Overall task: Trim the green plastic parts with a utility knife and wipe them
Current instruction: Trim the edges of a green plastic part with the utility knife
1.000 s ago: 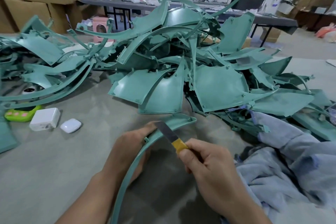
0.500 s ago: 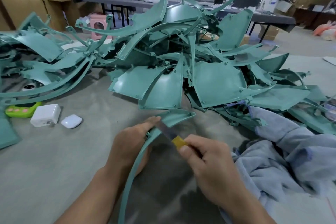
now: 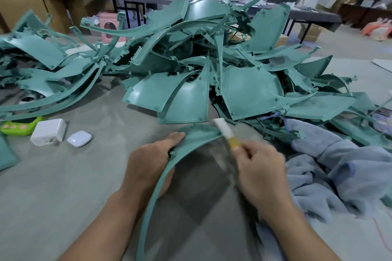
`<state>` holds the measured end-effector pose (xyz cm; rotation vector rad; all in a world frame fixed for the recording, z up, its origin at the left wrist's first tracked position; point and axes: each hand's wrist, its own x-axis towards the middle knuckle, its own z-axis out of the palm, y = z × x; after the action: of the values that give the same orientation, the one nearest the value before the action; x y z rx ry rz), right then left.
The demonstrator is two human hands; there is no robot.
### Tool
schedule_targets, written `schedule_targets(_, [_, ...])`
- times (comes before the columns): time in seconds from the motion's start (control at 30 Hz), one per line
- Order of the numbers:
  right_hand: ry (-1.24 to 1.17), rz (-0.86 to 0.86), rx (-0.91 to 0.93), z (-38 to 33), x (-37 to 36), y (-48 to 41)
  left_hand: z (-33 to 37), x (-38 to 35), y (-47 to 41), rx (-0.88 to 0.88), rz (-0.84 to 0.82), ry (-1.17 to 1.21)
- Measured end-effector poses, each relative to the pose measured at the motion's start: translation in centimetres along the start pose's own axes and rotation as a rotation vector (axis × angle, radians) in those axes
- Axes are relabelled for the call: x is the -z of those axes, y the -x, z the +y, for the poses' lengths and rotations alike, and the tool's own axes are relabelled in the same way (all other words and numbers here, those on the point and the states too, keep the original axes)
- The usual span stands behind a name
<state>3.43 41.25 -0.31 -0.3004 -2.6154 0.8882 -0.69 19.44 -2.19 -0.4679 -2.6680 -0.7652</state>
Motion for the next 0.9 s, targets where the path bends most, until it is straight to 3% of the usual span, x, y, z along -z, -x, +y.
schedule_targets(0.07, [-0.103, 0.034, -0.128, 0.4, 0.3, -0.5, 0.1, 0.1, 0.1, -0.016, 0.020, -0.008])
schedule_targets(0.13, [-0.493, -0.067, -0.162, 0.2, 0.2, -0.4, 0.2, 0.1, 0.0, -0.046, 0.066, -0.077])
schedule_targets(0.27, [-1.158, -0.535, -0.360, -1.0, 0.0, 0.3, 1.2, 0.2, 0.2, -0.091, 0.192, -0.289])
schedule_targets(0.37, [-1.300, -0.708, -0.368, -1.1, 0.2, 0.3, 2.1, -0.3, 0.1, -0.167, 0.204, -0.332])
schedule_targets(0.5, [-1.394, -0.648, -0.494, -1.2, 0.2, 0.1, 3.2, 0.0, 0.9, -0.202, 0.044, -0.253])
schedule_targets(0.63, [-1.364, -0.499, -0.565, -1.2, 0.2, -0.2, 2.7, 1.5, 1.2, -0.168, 0.067, -0.016])
schedule_targets(0.73, [-1.347, -0.438, -0.543, -1.8, -0.2, -0.3, 1.4, 2.2, 1.1, -0.140, 0.137, 0.311])
schedule_targets(0.83, [-1.319, -0.391, -0.519, -2.6, -0.4, -0.6, 0.4, 2.3, 0.7, 0.046, 0.310, 0.783])
schedule_targets(0.9, [-1.296, -0.385, -0.479, -3.6, 0.1, -1.6, -0.3, 2.4, -0.5, 0.296, 0.481, 0.969])
